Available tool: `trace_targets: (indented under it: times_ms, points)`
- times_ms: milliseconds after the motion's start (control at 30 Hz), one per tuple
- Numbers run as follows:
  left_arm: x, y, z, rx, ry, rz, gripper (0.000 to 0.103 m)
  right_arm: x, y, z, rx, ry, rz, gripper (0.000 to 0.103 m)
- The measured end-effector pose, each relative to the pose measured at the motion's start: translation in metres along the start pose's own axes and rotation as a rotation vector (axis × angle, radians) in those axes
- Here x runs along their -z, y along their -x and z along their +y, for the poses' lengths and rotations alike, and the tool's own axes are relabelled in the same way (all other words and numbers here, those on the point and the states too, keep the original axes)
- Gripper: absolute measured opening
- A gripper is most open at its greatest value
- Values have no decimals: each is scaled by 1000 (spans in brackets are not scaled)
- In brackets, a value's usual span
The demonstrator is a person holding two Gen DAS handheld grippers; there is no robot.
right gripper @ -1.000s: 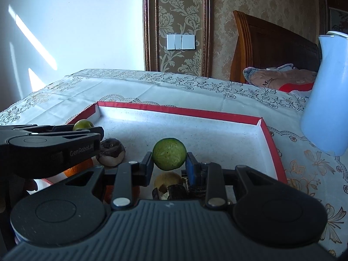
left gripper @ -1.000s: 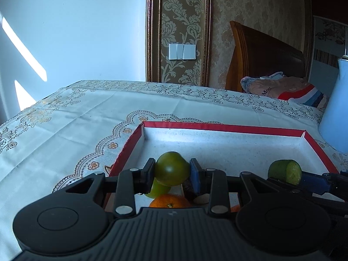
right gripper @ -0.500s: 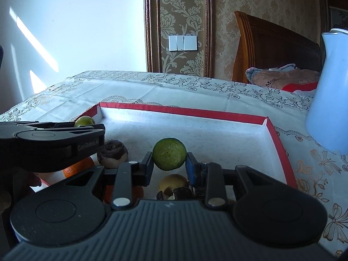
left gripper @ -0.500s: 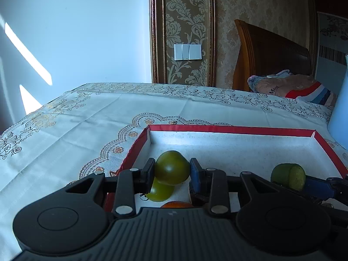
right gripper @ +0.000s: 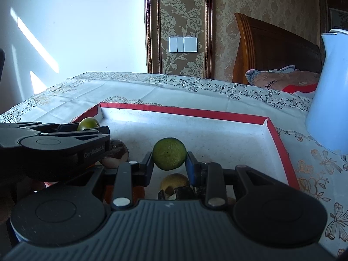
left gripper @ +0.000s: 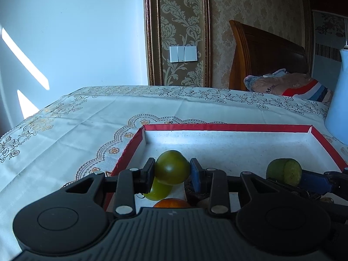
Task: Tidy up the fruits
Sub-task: 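Lower and open left tool on the lime in the tray while right tool releases the cucumber slice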
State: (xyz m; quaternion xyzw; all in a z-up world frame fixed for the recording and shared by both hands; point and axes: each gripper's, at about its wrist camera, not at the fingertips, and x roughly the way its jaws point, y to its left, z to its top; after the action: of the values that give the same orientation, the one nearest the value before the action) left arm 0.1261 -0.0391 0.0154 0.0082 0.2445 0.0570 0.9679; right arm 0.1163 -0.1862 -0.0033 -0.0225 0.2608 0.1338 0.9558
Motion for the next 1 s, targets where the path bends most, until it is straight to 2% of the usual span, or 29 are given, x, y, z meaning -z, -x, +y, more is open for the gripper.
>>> trace_targets:
  times_ms: [133, 333, 367, 400, 467, 833, 1000]
  points:
    - [2, 0, 0, -4, 0, -6, 34, 2, 0, 0, 2, 3, -7, 30]
    - [3, -2, 0, -20, -1, -9, 45, 3, -1, 1, 7, 12, -18, 30]
    - [3, -2, 1, -24, 1, -8, 51, 3, -1, 1, 9, 13, -20, 30]
    - [3, -4, 1, -32, 7, -5, 60, 4, -1, 2, 11, 12, -24, 31]
    - [4, -8, 5, -45, 29, 14, 70, 5, -2, 2, 13, 13, -30, 31]
    - [5, 1, 11, -16, 43, 28, 70, 7, 10, 3, 5, 5, -37, 31]
    - [8, 14, 13, -5, 36, 7, 70, 9, 22, 5, 1, -2, -57, 31]
